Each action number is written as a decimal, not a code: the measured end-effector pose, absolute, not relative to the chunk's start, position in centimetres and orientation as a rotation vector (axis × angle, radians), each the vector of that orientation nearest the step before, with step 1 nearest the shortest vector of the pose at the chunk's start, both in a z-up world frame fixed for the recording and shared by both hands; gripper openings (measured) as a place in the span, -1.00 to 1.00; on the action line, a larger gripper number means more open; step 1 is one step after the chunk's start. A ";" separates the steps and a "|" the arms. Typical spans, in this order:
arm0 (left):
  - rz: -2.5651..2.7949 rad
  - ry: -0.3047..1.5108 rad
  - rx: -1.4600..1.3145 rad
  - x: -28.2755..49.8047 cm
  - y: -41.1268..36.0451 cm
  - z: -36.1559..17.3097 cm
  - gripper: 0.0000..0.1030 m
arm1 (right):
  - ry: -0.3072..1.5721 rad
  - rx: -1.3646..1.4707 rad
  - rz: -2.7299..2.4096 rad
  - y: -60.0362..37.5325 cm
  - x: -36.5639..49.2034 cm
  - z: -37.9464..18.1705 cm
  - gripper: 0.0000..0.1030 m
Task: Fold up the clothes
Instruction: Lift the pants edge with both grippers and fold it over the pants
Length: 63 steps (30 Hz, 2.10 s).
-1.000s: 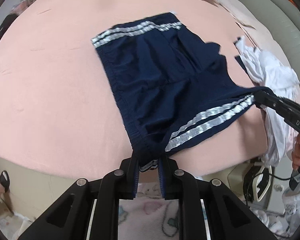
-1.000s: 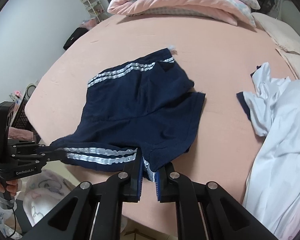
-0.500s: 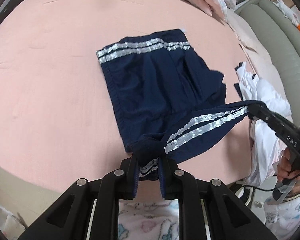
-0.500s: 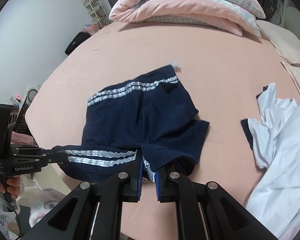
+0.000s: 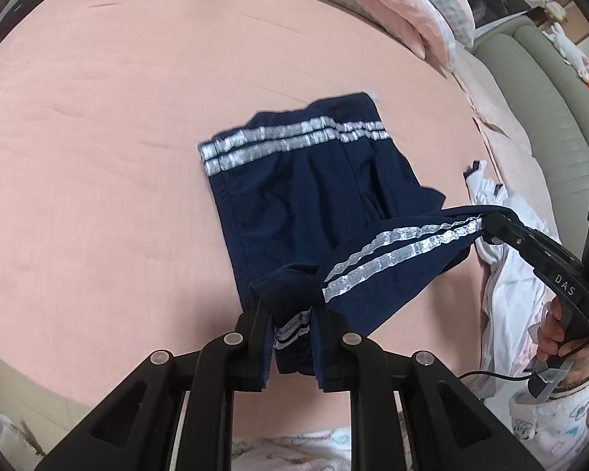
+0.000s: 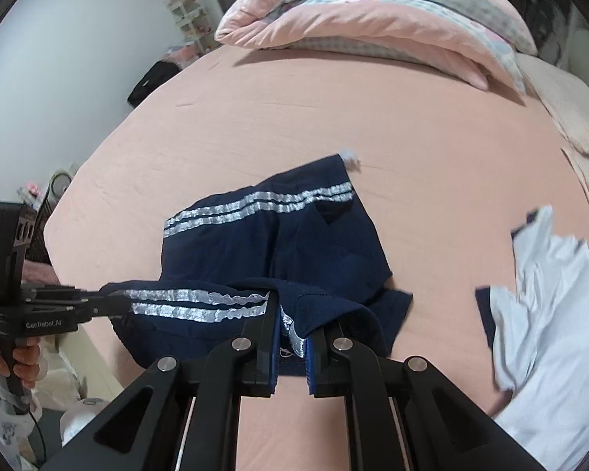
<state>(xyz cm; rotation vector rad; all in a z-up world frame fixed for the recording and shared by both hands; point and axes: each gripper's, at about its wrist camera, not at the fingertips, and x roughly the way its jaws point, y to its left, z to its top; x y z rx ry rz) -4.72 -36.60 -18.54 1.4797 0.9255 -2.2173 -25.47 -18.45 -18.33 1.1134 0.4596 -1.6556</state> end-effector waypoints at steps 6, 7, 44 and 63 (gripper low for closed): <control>-2.233 0.946 1.435 -5.7 -38.5 -18.3 -0.73 | 0.525 1.088 -1.638 -21.5 -26.4 -18.0 -0.84; -2.232 0.948 1.430 -5.9 -38.8 -18.4 -0.73 | 0.531 1.080 -1.635 -21.9 -26.5 -17.9 -0.84; -2.151 1.005 1.357 -9.1 -46.4 -21.2 -0.73 | 0.681 1.113 -1.568 -32.9 -31.1 -21.0 -0.84; -2.120 1.007 1.369 -9.5 -47.9 -22.6 -0.73 | 0.728 1.115 -1.573 -36.5 -32.6 -22.9 -0.84</control>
